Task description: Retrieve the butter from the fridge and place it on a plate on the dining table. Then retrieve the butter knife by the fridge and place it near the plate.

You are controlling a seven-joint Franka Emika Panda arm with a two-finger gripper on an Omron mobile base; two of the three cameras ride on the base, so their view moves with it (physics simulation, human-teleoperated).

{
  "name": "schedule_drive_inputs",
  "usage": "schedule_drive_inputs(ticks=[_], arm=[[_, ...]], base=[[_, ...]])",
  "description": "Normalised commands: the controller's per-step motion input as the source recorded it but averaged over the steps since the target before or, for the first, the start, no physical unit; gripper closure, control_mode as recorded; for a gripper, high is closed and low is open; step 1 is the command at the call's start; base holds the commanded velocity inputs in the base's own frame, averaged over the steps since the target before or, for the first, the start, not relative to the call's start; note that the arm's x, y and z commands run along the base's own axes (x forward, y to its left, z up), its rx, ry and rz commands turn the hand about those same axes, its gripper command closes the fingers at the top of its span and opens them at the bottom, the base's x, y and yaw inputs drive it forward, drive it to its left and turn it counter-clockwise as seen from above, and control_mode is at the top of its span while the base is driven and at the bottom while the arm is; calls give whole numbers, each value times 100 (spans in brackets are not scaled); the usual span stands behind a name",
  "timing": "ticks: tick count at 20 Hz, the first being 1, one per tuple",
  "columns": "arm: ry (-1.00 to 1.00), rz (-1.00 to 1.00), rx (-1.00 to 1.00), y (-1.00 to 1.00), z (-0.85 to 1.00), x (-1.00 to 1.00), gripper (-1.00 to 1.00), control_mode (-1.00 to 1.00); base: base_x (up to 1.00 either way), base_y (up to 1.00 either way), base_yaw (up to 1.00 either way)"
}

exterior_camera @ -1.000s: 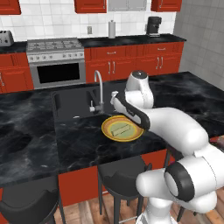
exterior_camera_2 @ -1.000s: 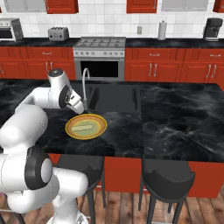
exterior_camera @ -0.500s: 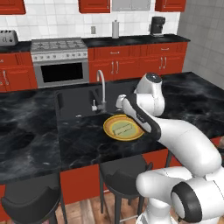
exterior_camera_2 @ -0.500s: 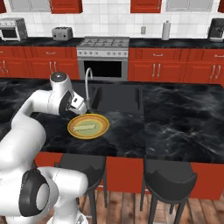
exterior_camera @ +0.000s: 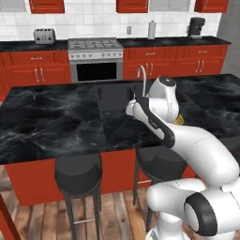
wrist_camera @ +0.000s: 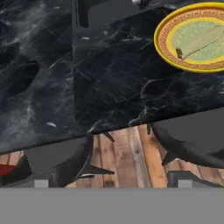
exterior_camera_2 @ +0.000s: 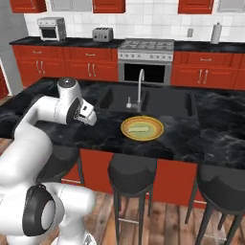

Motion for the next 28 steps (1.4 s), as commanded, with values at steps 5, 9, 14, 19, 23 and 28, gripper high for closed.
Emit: schedule_drive_inputs(ticks=[5, 9, 14, 19, 23, 28], arm=[[0, 0, 0, 0, 0, 0, -100, 100], [0, 0, 0, 0, 0, 0, -100, 100], [0, 0, 0, 0, 0, 0, -100, 100], [0, 0, 0, 0, 0, 0, -100, 100], [0, 0, 0, 0, 0, 0, -100, 100], [0, 0, 0, 0, 0, 0, -100, 100]], base=[[-25, 100, 7], [-20, 100, 4], [-12, 100, 2], [0, 100, 0], [0, 100, 0], [0, 100, -9]])
